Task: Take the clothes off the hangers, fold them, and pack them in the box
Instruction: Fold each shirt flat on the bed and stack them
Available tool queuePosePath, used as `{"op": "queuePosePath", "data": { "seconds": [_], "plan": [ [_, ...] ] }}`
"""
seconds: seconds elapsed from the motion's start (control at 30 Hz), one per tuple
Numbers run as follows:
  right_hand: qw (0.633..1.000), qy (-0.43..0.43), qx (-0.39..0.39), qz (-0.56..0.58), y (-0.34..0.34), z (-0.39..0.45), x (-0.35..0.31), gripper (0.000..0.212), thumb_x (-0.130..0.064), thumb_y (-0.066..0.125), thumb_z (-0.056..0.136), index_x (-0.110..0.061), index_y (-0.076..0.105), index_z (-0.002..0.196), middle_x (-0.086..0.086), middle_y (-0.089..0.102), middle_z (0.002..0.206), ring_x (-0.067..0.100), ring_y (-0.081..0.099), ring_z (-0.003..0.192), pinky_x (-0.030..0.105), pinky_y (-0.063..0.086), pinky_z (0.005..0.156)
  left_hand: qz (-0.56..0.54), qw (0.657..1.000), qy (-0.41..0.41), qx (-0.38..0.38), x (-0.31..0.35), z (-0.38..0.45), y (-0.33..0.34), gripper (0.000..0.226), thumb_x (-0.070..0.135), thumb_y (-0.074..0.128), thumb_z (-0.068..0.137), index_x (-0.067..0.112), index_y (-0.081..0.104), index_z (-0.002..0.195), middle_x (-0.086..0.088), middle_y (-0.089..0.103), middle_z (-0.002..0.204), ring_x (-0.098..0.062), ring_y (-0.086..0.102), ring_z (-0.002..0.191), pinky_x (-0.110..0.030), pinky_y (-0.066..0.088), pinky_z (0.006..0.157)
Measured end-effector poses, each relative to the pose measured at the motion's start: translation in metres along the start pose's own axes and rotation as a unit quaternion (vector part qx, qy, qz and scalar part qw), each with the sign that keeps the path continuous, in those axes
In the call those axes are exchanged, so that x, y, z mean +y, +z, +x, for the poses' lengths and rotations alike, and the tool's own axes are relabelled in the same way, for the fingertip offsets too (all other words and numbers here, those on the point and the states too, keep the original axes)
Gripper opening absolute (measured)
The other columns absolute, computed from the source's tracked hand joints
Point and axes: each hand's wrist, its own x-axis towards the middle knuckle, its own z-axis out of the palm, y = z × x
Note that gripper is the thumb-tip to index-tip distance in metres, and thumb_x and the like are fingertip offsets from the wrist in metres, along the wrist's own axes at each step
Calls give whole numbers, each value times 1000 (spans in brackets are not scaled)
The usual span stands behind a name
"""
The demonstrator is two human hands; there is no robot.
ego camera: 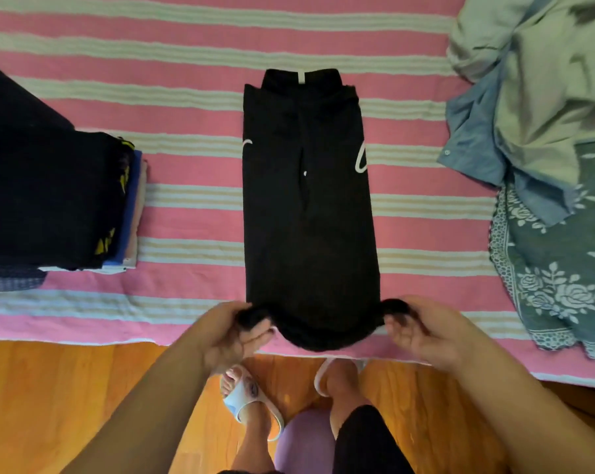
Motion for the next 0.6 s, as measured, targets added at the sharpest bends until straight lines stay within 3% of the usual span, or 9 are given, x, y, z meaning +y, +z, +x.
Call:
{"op": "queuePosePath", "data": {
  "seconds": [0.1,0.17,0.23,0.27,0.33,0.43,0.53,0.6],
  "plan": [
    [996,-85,-24,25,37,22,-67,18,-21,50,104,-6,59,98,20,75,95,28,72,87,40,63,75,-88,991,95,27,62,2,33,31,30,42,109,2,54,103,-21,72,96,-29,75,80,-46,62,77],
    [977,-170,44,-118,46,44,-84,17,-21,50,102,-8,60,98,15,74,96,26,71,85,43,60,80,-27,981,167,90,76,7,40,31,32,43,108,4,56,107,-18,71,104,-31,71,94,-43,58,79],
    [913,-241,125,-305,44,67,-78,14,-22,52,99,-12,61,94,8,69,93,23,66,84,50,56,86,84,948,243,186,68,24,36,27,30,45,106,7,59,108,-13,69,106,-29,68,94,-41,55,81],
    [888,-246,133,-365,41,78,-68,12,-24,55,98,-14,60,96,4,67,94,22,64,87,50,54,89,150,926,266,223,58,35,31,25,32,47,106,10,60,104,-11,69,103,-29,66,94,-41,54,83],
    [877,-220,104,-415,32,97,-42,17,-31,61,98,-18,58,108,-3,63,99,18,61,94,37,49,87,249,898,272,240,34,59,17,29,37,52,103,14,57,86,-8,63,87,-30,62,84,-39,48,81],
    [870,-219,79,-434,17,121,-5,27,-33,66,96,-23,54,117,-7,61,102,14,61,96,28,47,81,266,907,248,213,-2,89,1,35,42,58,100,12,57,82,-4,63,83,-26,59,78,-37,46,77],
    [840,-222,139,-474,7,129,18,12,-29,61,99,-25,51,106,-7,59,98,12,57,92,29,46,80,315,879,268,235,-24,103,-6,26,35,60,101,10,62,93,-9,66,87,-26,65,83,-43,53,76],
    [829,-220,192,-478,2,128,27,16,-24,58,101,-14,57,88,1,63,86,16,59,80,32,48,72,380,847,287,235,-26,107,-10,28,30,57,103,8,61,87,-10,64,80,-25,62,76,-43,52,70]
  ]
}}
